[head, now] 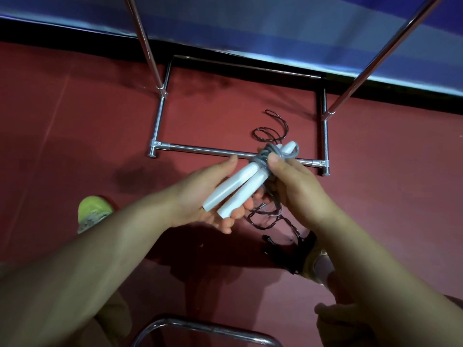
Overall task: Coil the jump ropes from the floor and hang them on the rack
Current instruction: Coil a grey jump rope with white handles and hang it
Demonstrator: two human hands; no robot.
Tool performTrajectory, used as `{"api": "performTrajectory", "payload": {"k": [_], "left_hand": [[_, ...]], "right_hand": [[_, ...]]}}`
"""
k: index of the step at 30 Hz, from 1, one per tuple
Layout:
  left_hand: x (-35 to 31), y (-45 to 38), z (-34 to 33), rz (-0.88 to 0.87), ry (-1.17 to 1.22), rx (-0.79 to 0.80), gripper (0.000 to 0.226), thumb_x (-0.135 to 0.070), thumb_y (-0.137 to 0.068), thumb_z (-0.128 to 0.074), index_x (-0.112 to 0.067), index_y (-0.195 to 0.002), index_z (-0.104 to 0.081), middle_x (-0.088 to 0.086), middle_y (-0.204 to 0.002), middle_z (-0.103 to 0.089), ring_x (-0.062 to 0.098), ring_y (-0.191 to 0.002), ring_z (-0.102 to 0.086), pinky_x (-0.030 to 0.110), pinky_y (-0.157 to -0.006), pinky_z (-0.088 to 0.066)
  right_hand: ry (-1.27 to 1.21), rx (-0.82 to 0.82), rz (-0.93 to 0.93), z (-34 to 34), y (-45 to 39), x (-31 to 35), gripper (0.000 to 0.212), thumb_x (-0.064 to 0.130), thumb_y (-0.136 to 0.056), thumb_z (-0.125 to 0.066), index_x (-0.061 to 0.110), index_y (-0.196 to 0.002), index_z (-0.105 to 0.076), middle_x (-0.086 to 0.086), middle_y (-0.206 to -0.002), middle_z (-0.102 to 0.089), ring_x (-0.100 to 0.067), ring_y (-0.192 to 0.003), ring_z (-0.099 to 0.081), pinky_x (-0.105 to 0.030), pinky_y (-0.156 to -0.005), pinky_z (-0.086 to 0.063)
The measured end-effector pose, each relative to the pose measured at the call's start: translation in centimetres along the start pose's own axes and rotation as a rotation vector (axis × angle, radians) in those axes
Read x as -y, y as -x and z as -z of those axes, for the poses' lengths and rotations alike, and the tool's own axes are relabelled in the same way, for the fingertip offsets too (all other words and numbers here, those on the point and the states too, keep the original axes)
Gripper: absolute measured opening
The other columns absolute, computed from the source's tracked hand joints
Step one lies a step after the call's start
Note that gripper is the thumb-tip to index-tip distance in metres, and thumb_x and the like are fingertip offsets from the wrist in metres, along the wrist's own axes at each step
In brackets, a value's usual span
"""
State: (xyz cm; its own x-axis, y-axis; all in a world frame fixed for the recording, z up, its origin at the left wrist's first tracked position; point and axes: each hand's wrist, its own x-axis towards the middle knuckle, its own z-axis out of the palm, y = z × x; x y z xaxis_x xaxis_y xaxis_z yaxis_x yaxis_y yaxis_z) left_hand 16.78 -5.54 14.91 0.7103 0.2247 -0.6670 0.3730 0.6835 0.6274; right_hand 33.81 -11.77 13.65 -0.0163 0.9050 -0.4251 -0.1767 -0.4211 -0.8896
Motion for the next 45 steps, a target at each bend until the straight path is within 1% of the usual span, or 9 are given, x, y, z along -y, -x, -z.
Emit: {"api": "performTrajectory", "payload": {"k": [6,12,18,22,25,31,35,40,45], "left_hand": [[0.5,-0.2,-0.2,-0.086,-0.324,-0.276,0.063,-0.056,-0.091,-0.029,-0.004,-0.08,-0.062,0.014,-0.063,-0.056,0.023,-0.048,-0.048,0.022,-0.048,-0.04],[1.4,-0.6,0.2,-0.127,-0.619,-0.405,0.083,-0.08,-0.064,-0.022,-0.009,-0.077,-0.064,0.015,-0.066,-0.066,0.02,-0.052,-0.058,0.038,-0.069,-0.049],[1.4,-0.9,1.2,-0.124,-0.721,-0.502,0.061,-0.064,-0.072,-0.029,-0.014,-0.075,-0.063,0.007,-0.072,-0.067,0.026,-0.064,-0.062,0.046,-0.077,-0.052],[1.5,-1.4,1.6,-0.086,-0.822,-0.606,0.054,-0.066,-0.08,-0.038,-0.015,-0.073,-0.055,0.002,-0.072,-0.06,0.027,-0.075,-0.058,0.037,-0.071,-0.046],[1.5,-1.6,2.2,-0.069,-0.897,-0.677,0.045,-0.057,-0.087,-0.045,-0.014,-0.074,-0.052,-0.002,-0.068,-0.052,0.024,-0.071,-0.053,0.033,-0.06,-0.035],[1.4,-1.3,2.4,-0.039,-0.875,-0.718,0.035,-0.06,-0.08,-0.054,-0.026,-0.086,-0.058,-0.005,-0.076,-0.058,0.014,-0.069,-0.057,0.028,-0.056,-0.034],[1.4,-1.1,2.3,-0.084,-0.873,-0.714,0.035,-0.058,-0.073,-0.066,-0.028,-0.089,-0.058,-0.007,-0.079,-0.06,0.014,-0.072,-0.058,0.029,-0.06,-0.039],[1.6,-1.2,1.5,-0.158,-0.938,-0.705,0.038,-0.052,-0.067,-0.073,-0.028,-0.088,-0.053,-0.01,-0.082,-0.056,0.013,-0.074,-0.054,0.031,-0.065,-0.041],[0.8,-0.9,2.1,-0.022,-0.557,-0.435,0.033,-0.042,-0.072,-0.077,-0.02,-0.087,-0.058,-0.006,-0.075,-0.058,0.011,-0.067,-0.053,0.026,-0.059,-0.039]], "right_hand": [[0.267,-0.092,-0.151,-0.1,0.2,0.3,0.04,0.04,-0.099,-0.045,0.006,-0.089,-0.062,-0.006,-0.061,-0.058,-0.012,-0.048,-0.051,-0.02,-0.047,-0.038],[0.354,-0.102,-0.177,-0.5,0.2,0.2,0.039,0.036,-0.101,-0.041,0.004,-0.092,-0.061,-0.008,-0.071,-0.063,-0.011,-0.043,-0.048,-0.025,-0.042,-0.037],[0.49,-0.164,-0.299,0.2,0.2,0.2,0.049,0.055,-0.091,-0.049,0.013,-0.067,-0.047,-0.009,-0.053,-0.064,-0.01,-0.037,-0.049,-0.022,-0.047,-0.036],[0.385,-0.175,-0.31,0.0,0.2,0.0,0.047,0.049,-0.096,-0.046,0.004,-0.097,-0.058,-0.012,-0.069,-0.07,-0.014,-0.048,-0.06,-0.023,-0.05,-0.043],[0.201,-0.218,-0.315,0.0,0.0,0.1,0.035,0.046,-0.098,-0.042,0.016,-0.109,-0.056,-0.014,-0.096,-0.07,-0.021,-0.059,-0.065,-0.025,-0.053,-0.047],[0.04,-0.18,-0.333,-0.1,-0.1,-0.1,0.031,0.04,-0.093,-0.053,0.014,-0.109,-0.06,-0.015,-0.098,-0.07,-0.023,-0.067,-0.067,-0.025,-0.055,-0.046],[-0.007,-0.206,-0.286,-0.3,-0.1,-0.4,0.031,0.029,-0.09,-0.061,0.002,-0.105,-0.062,-0.015,-0.088,-0.063,-0.014,-0.051,-0.059,-0.021,-0.047,-0.041],[0.157,-0.231,-0.25,0.0,-0.1,-0.7,0.018,0.03,-0.087,-0.066,0.012,-0.088,-0.062,-0.012,-0.079,-0.055,-0.012,-0.046,-0.044,-0.02,-0.04,-0.029],[0.193,-0.192,-0.132,0.4,-0.1,-0.3,0.026,0.013,-0.083,-0.072,0.0,-0.099,-0.057,-0.003,-0.067,-0.054,-0.005,-0.046,-0.047,-0.012,-0.043,-0.035]]}}
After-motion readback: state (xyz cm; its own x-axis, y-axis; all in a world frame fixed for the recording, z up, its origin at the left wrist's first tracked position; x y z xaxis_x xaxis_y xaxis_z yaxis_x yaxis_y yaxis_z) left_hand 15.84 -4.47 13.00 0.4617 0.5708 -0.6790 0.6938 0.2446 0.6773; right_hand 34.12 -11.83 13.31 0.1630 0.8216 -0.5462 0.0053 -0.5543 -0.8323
